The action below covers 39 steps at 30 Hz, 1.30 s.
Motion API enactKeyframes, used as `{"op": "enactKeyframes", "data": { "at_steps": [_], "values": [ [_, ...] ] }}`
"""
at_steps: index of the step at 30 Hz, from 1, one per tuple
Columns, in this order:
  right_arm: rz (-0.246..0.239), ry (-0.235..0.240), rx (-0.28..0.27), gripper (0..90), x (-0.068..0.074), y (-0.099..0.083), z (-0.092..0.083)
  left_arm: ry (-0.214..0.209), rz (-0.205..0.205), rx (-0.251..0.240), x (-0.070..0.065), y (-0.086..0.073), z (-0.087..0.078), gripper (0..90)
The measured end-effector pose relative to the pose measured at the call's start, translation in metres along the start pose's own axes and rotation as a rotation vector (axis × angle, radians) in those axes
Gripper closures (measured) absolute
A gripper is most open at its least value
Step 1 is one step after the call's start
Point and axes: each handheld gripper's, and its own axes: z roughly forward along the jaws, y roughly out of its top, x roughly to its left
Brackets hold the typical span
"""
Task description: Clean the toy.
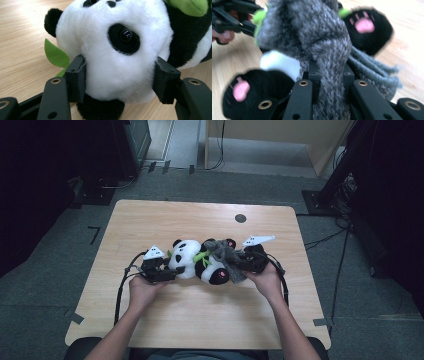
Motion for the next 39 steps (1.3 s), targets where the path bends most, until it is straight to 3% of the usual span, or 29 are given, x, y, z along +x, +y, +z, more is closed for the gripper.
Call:
{"op": "enactKeyframes", "data": {
  "at_steps": [9, 15, 17, 23, 27, 31, 37, 39],
  "values": [
    [0.023, -0.02, 0.023, 78.3, -0.009, -0.012, -0.001, -0.018, 0.002, 0.0, 0.004, 0.001, 0.0, 38.0],
    [0.045, -0.056, 0.066, 77.9, -0.021, -0.021, -0.001, -0.025, -0.005, -0.005, 0.005, 0.001, 0.001, 37.8],
    [0.091, -0.046, 0.076, 78.0, -0.03, -0.026, -0.002, -0.027, -0.004, -0.007, 0.006, 0.002, 0.001, 37.7],
    [0.115, -0.09, 0.087, 78.1, -0.04, -0.03, -0.01, -0.033, -0.012, -0.008, 0.008, 0.002, 0.002, 37.6],
    [0.17, -0.13, 0.055, 78.7, -0.051, -0.032, -0.024, -0.028, -0.007, -0.006, 0.007, 0.003, 0.002, 37.4],
    [0.178, -0.14, 0.004, 78.9, -0.052, -0.028, -0.033, -0.024, -0.012, -0.004, 0.007, 0.003, 0.002, 37.4],
    [0.12, -0.153, -0.055, 79.0, -0.038, -0.006, -0.045, -0.013, -0.003, -0.006, 0.005, 0.001, 0.001, 37.3],
    [0.085, -0.144, -0.08, 79.0, -0.028, 0.008, -0.048, -0.007, -0.012, -0.014, 0.004, 0.001, 0.001, 37.2]
  ]
}}
